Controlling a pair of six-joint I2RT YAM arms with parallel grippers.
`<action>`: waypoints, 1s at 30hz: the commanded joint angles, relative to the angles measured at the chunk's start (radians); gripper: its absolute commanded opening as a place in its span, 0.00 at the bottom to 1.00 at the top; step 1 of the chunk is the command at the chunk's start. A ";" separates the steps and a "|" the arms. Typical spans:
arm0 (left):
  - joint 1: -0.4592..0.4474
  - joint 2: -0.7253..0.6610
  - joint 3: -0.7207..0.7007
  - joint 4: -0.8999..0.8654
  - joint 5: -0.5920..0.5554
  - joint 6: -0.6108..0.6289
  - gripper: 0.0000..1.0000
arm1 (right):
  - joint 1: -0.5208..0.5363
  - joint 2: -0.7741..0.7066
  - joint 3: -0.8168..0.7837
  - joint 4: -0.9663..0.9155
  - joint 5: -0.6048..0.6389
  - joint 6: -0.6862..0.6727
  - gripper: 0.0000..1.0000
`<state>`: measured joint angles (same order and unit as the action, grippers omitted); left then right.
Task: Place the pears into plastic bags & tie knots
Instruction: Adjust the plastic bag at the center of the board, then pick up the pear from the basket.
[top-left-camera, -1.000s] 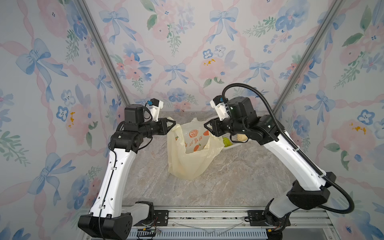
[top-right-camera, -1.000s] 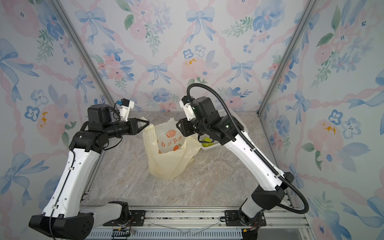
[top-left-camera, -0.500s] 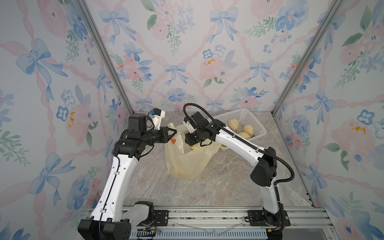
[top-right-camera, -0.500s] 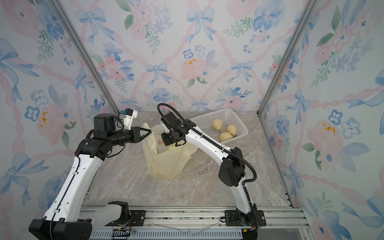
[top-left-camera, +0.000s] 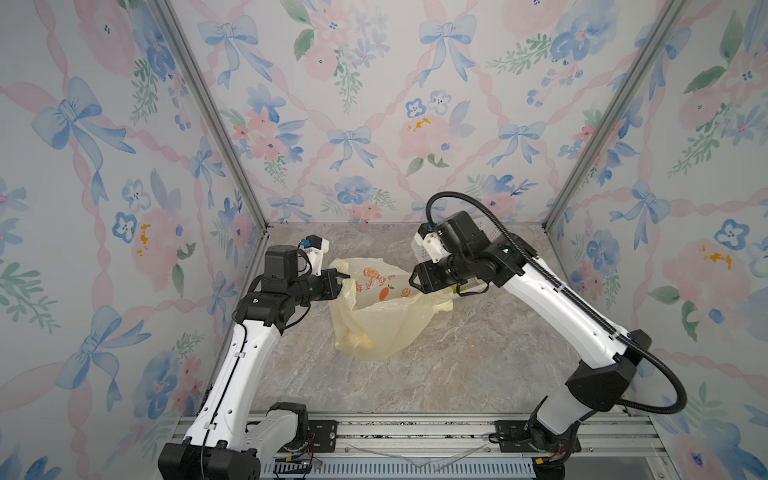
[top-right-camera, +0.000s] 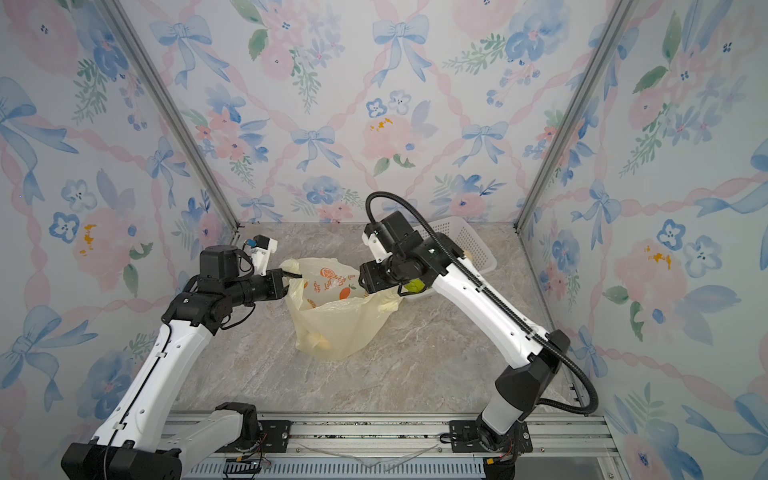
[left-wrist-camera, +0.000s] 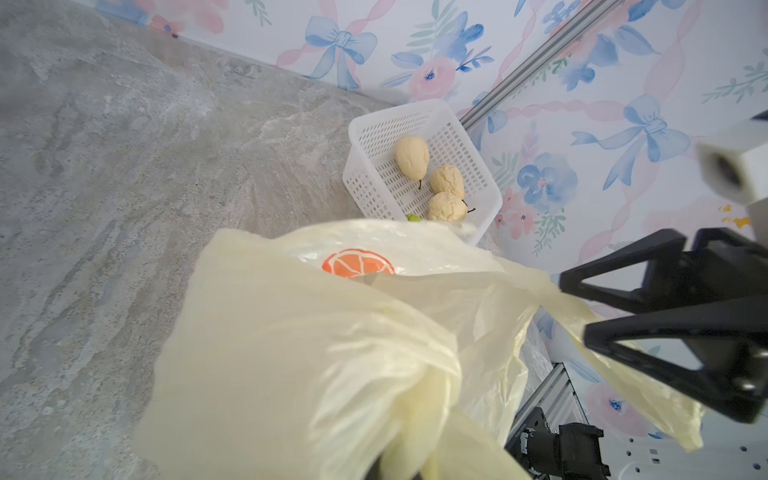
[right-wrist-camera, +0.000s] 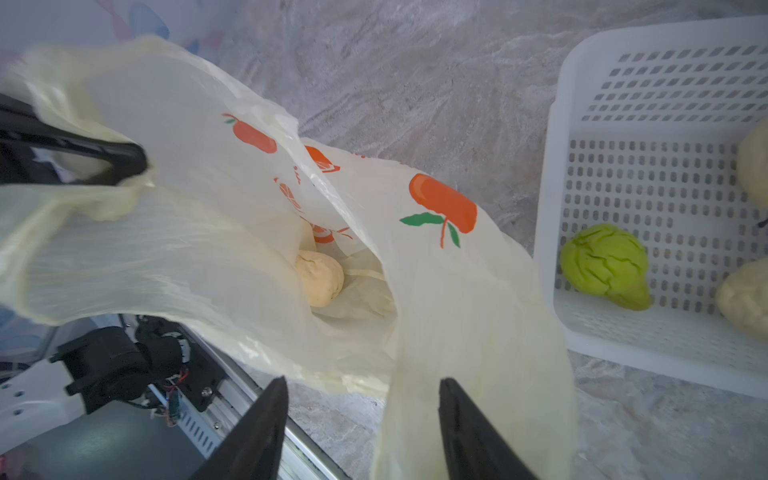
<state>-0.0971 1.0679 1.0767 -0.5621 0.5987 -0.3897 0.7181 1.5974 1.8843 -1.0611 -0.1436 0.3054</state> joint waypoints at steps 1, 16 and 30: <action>0.005 -0.019 -0.013 0.032 0.002 0.007 0.00 | -0.143 -0.092 -0.044 0.093 -0.155 0.050 0.70; 0.004 -0.098 -0.025 0.098 0.047 -0.032 0.00 | -0.492 0.461 0.144 0.277 0.189 -0.120 0.74; 0.002 -0.132 -0.080 0.154 0.096 -0.087 0.00 | -0.564 0.958 0.572 0.199 0.139 -0.165 0.83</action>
<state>-0.0971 0.9550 1.0042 -0.4374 0.6716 -0.4580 0.1627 2.5072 2.4039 -0.8078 0.0158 0.1482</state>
